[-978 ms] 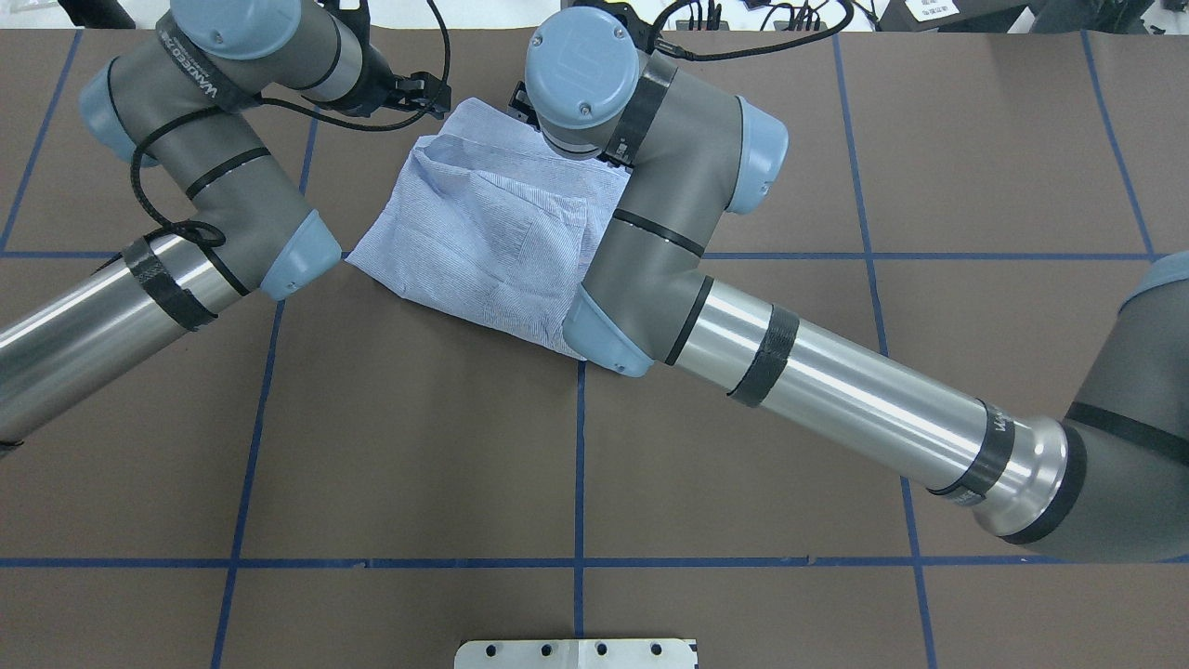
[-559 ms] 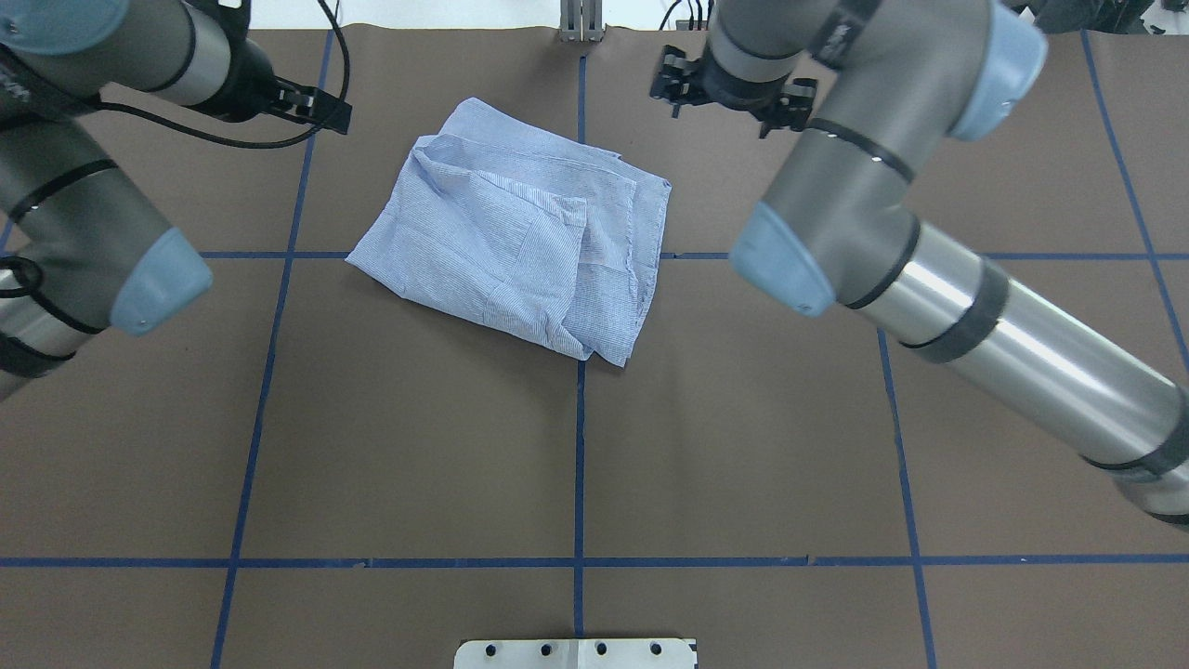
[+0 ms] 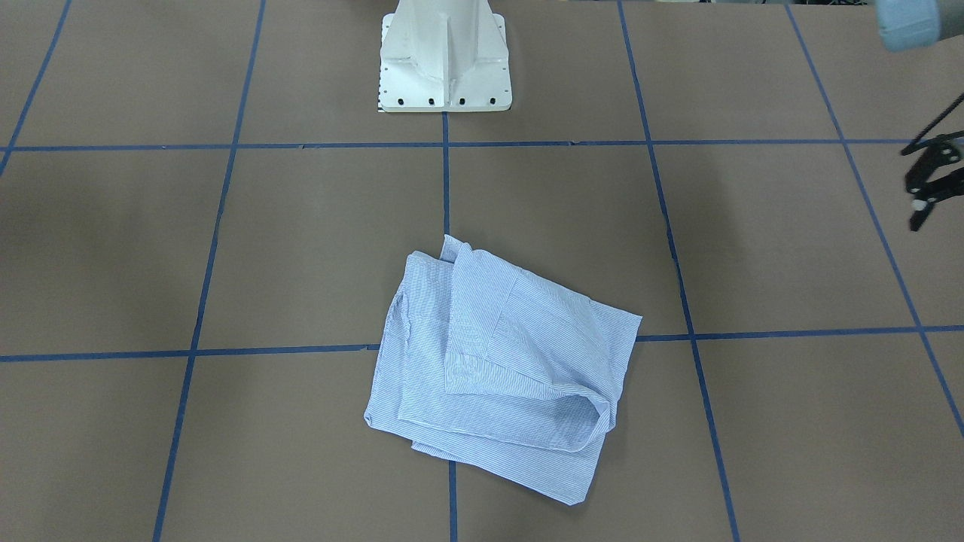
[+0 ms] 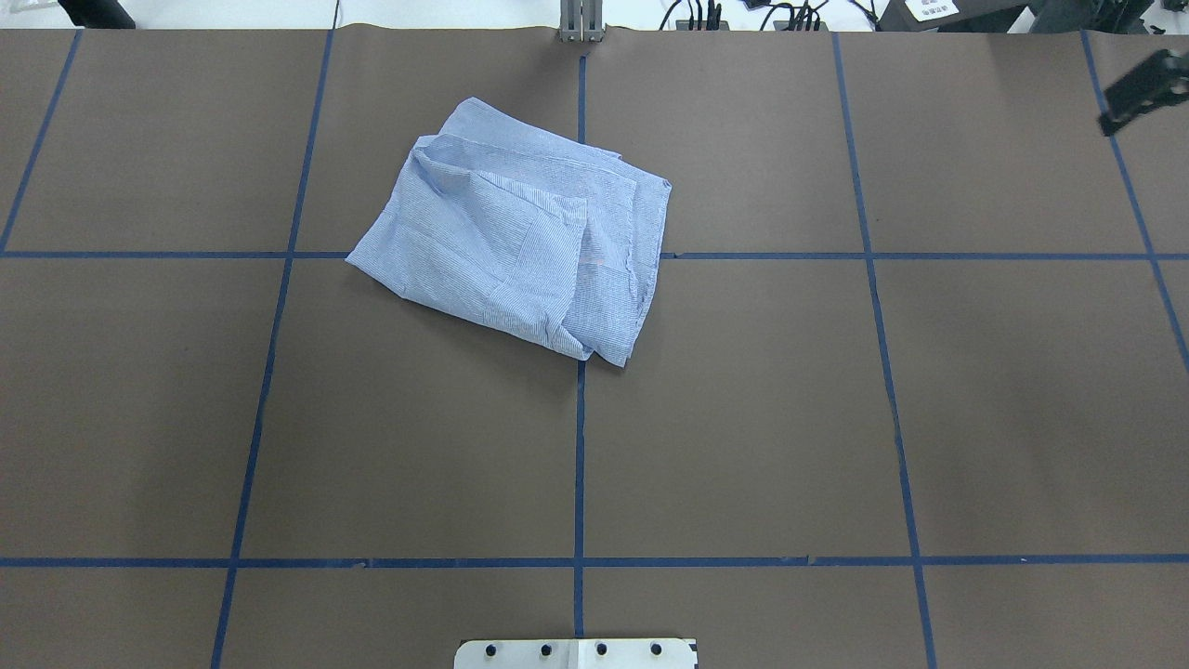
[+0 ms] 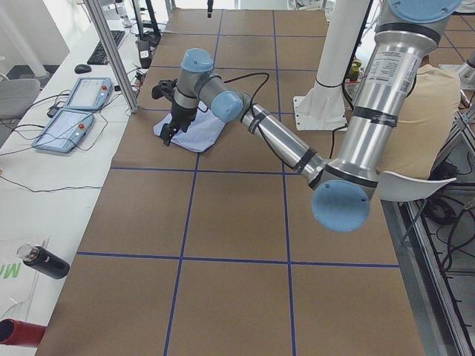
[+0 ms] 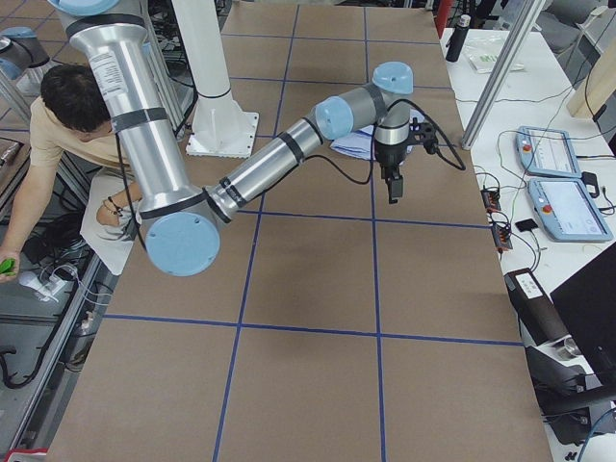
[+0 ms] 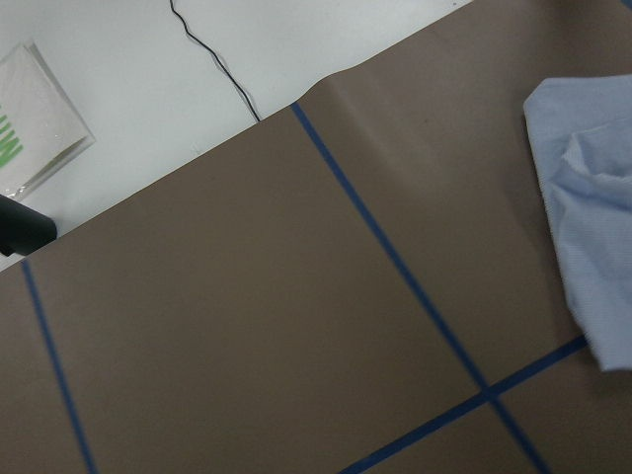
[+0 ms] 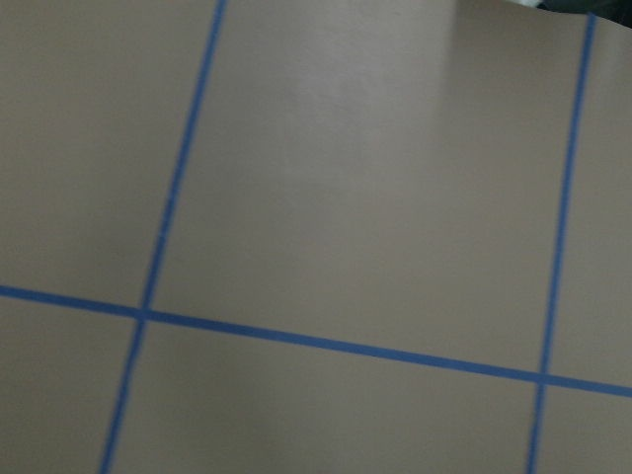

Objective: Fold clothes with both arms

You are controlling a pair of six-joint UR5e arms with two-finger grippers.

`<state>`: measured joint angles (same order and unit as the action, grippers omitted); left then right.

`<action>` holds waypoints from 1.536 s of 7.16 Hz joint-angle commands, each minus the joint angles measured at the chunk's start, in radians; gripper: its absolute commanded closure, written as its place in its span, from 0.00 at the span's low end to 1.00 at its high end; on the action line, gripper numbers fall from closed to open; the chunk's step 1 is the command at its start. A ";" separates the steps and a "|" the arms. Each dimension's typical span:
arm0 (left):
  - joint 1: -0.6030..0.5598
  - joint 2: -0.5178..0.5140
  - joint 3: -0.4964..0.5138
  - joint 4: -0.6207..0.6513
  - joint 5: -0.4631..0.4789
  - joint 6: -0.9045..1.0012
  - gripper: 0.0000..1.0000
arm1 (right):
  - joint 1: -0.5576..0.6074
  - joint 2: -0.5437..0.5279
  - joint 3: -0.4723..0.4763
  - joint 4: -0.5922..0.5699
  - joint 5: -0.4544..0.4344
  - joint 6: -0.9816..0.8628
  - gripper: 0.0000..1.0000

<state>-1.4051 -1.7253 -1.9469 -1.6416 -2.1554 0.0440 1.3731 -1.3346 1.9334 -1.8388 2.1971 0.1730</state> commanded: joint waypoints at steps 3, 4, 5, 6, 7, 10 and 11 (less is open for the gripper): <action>-0.225 0.213 0.068 -0.027 -0.043 0.099 0.00 | 0.224 -0.420 -0.034 0.119 0.058 -0.273 0.00; -0.225 0.220 0.086 -0.012 -0.049 0.094 0.00 | 0.224 -0.461 -0.068 0.194 0.056 -0.271 0.00; -0.232 0.222 0.092 0.026 -0.046 0.093 0.00 | 0.224 -0.466 -0.124 0.287 0.056 -0.270 0.00; -0.230 0.231 0.092 0.025 -0.047 0.091 0.00 | 0.219 -0.463 -0.154 0.338 0.056 -0.257 0.00; -0.229 0.248 0.104 0.032 -0.090 0.058 0.00 | 0.213 -0.462 -0.149 0.360 0.062 -0.204 0.00; -0.225 0.316 0.085 0.013 -0.189 -0.021 0.00 | 0.178 -0.451 -0.145 0.417 0.091 -0.151 0.00; -0.225 0.316 0.085 0.008 -0.185 -0.019 0.00 | 0.176 -0.451 -0.140 0.415 0.131 -0.151 0.00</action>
<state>-1.6307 -1.4135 -1.8618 -1.6296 -2.3389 0.0263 1.5532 -1.7893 1.7883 -1.4252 2.2899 0.0181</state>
